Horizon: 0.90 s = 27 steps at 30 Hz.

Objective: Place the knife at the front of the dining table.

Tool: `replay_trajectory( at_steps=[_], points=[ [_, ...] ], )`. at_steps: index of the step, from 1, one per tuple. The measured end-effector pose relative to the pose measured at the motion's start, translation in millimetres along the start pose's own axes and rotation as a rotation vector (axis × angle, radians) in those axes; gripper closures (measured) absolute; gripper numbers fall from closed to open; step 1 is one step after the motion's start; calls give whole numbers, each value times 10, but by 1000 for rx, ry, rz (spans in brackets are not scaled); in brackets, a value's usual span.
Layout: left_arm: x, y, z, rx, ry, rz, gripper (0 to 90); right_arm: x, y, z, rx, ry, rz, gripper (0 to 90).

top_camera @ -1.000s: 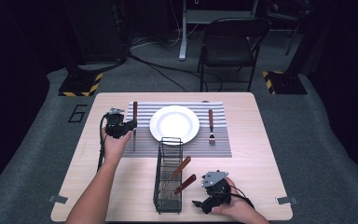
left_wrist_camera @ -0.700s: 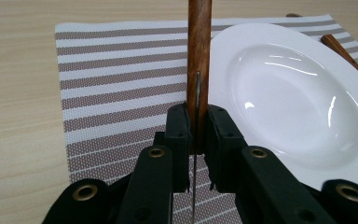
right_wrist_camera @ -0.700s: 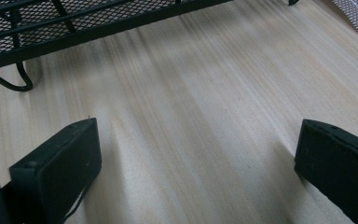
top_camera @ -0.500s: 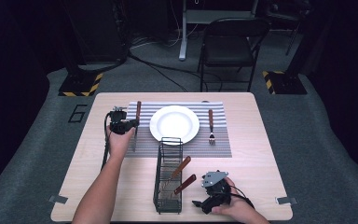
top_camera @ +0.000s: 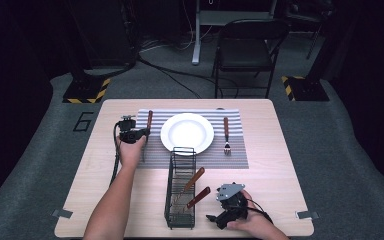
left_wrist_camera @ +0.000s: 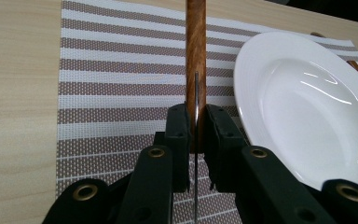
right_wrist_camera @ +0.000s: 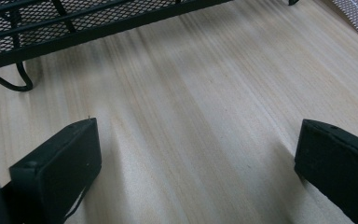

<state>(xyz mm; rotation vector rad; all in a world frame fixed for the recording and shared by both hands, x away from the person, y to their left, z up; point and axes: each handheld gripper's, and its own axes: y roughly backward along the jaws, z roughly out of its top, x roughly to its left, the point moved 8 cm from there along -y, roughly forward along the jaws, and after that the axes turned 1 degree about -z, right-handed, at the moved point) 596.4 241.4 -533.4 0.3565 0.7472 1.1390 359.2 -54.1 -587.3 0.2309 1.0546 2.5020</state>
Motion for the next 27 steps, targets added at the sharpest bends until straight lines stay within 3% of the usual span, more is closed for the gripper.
replay_trajectory(
  at_steps=[7, 15, 21, 26, 27],
  points=[
    [88, -72, -15, -2, 65, -8, 801, 0, 0, 0, 0, 0, 0, 0],
    [152, -150, -38, -9, 71, 2, 802, 0, 0, 0, 0, 0, 0, 0],
    [192, -203, -72, 2, 124, 0, 802, 0, 0, 0, 0, 0, 0, 0],
    [224, -219, -81, 0, 142, -3, 803, 0, 0, 0, 0, 0, 0, 0],
    [229, -235, -85, -5, 167, -9, 802, -1, 0, 0, 0, 1, 0, 0]
  ],
)
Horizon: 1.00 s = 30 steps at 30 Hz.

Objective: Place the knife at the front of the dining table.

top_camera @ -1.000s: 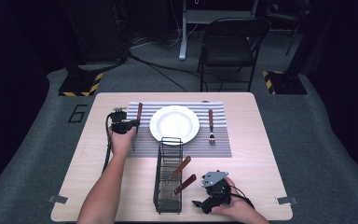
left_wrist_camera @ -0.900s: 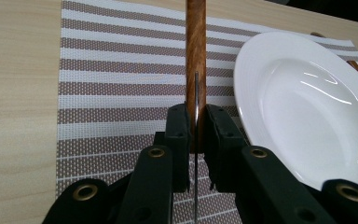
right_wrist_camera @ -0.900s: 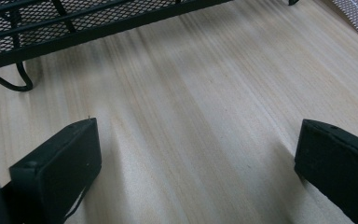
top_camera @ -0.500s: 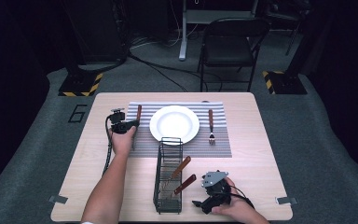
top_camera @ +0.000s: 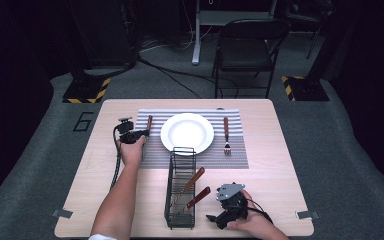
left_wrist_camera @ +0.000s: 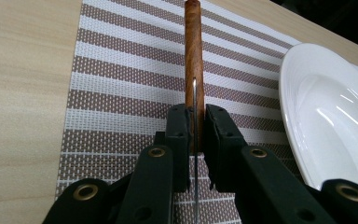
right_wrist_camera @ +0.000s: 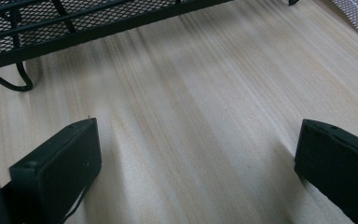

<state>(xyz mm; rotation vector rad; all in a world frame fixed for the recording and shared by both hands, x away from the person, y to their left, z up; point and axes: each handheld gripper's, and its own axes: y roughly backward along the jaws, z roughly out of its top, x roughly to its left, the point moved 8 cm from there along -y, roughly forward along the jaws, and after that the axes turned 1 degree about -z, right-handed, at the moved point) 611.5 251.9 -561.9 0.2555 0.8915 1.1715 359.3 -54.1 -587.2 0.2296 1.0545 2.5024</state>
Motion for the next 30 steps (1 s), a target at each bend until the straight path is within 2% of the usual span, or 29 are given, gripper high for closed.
replay_trajectory(
  at_steps=[7, 15, 18, 20, 26, 30],
  points=[
    [27, -42, -32, 8, 26, 5, 802, 0, 0, 0, 0, 0, 0, 0],
    [65, -23, -27, 13, 16, 22, 781, 0, 0, 0, 0, 0, 0, 0],
    [71, -18, -24, 10, 24, 23, 776, 1, 0, 0, 0, -1, 0, 0],
    [98, -3, -25, 16, 18, 46, 769, 0, 0, 0, 0, 0, 0, 0],
    [130, 27, -23, 23, 31, 46, 743, 1, 0, 0, 0, -1, 0, 0],
    [138, 41, -29, 27, 17, 50, 720, 0, 0, 0, 0, 0, 0, 0]
  ],
)
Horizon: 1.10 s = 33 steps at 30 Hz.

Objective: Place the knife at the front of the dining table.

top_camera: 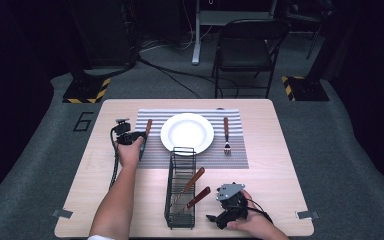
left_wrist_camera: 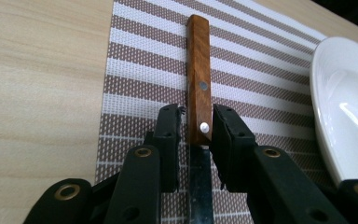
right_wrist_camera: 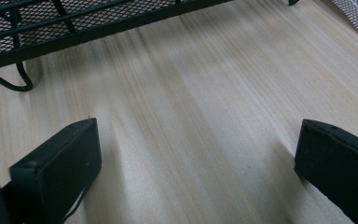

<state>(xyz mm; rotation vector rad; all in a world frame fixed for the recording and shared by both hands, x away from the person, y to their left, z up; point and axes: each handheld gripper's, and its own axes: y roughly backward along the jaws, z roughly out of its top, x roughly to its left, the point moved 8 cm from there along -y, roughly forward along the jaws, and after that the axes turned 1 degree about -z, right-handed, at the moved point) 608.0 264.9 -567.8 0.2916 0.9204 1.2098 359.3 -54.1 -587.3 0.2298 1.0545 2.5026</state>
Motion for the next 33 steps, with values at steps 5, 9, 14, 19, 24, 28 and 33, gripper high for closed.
replay_trajectory(
  at_steps=[5, 9, 14, 19, 24, 28, 33],
  points=[
    [-19, 79, -36, 41, -75, 33, 683, 0, 0, 0, 0, 0, 0, 0],
    [-78, 128, -34, 46, -91, 23, 642, 0, 0, 0, 0, 0, 0, 0],
    [-176, 231, -34, 66, -167, 8, 595, 0, 0, 0, 0, -1, 0, 0],
    [-300, 364, -18, 67, -234, -20, 545, 0, 0, 0, 0, -1, 0, 0],
    [-376, 523, -4, 31, -269, -47, 542, 0, 0, 0, 0, 0, 0, 0],
    [-398, 689, 11, 13, -296, -71, 531, 1, 0, 0, 0, -1, 0, 0],
    [-422, 864, 31, -5, -321, -88, 517, -11, -2, 4, -3, 13, 0, 0]
  ],
)
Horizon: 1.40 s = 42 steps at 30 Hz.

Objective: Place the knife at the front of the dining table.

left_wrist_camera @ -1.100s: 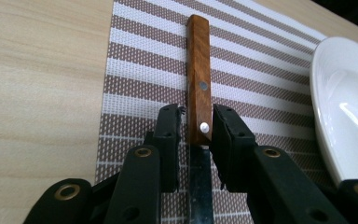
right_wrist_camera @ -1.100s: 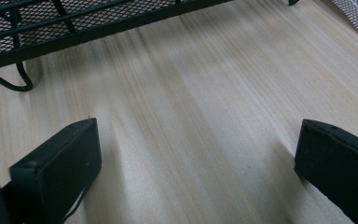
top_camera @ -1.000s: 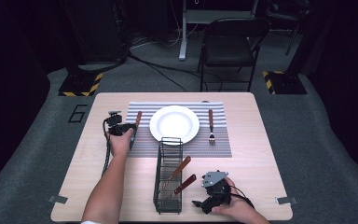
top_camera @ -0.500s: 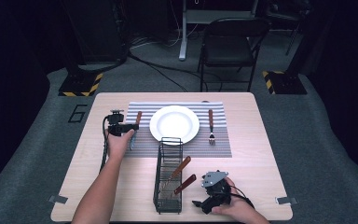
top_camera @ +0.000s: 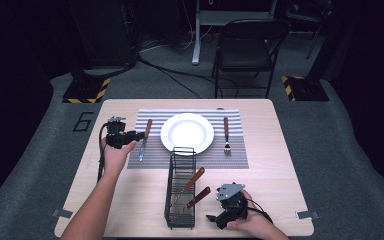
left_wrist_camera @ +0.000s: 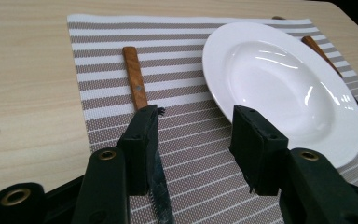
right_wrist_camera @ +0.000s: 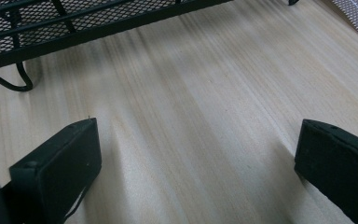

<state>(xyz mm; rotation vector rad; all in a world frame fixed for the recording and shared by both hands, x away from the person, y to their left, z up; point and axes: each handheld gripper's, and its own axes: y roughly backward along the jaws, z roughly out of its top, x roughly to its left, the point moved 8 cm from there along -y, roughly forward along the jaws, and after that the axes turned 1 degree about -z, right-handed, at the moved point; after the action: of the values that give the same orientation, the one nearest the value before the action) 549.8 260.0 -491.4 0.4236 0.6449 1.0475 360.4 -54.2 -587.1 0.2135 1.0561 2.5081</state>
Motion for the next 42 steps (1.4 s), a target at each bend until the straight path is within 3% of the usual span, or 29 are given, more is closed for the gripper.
replay_trajectory(
  at_steps=[5, 8, 11, 14, 17, 26, 31, 37, 38, 42],
  points=[
    [-53, 233, 57, -24, -49, -10, 503, 0, 0, 0, 0, 0, 0, 0],
    [-81, 285, 50, -29, -55, -12, 501, 11, 2, -4, 3, -13, 0, 0],
    [-139, 384, 15, -20, -133, -17, 500, 0, 0, 0, 0, -1, 0, 0],
    [-215, 456, -16, -26, -177, -37, 496, 11, 2, -4, 3, -14, 0, 0],
    [-266, 512, -50, -32, -195, -54, 489, 11, 2, -4, 3, -13, 0, 0],
    [-480, 745, -361, -48, -266, -130, 487, 11, 2, -4, 3, -13, 0, 0],
    [-479, 821, -536, -22, -312, -131, 473, 0, 0, 0, 0, 0, 0, 0],
    [-438, 823, -719, 9, -317, -134, 447, 0, 0, 0, 0, 0, 0, 0],
    [-416, 810, -811, 22, -302, -138, 430, 0, 0, 0, 0, 0, 0, 0],
    [-383, 780, -909, 38, -295, -136, 424, -8, -4, 5, -6, 8, -3, 0]
  ],
)
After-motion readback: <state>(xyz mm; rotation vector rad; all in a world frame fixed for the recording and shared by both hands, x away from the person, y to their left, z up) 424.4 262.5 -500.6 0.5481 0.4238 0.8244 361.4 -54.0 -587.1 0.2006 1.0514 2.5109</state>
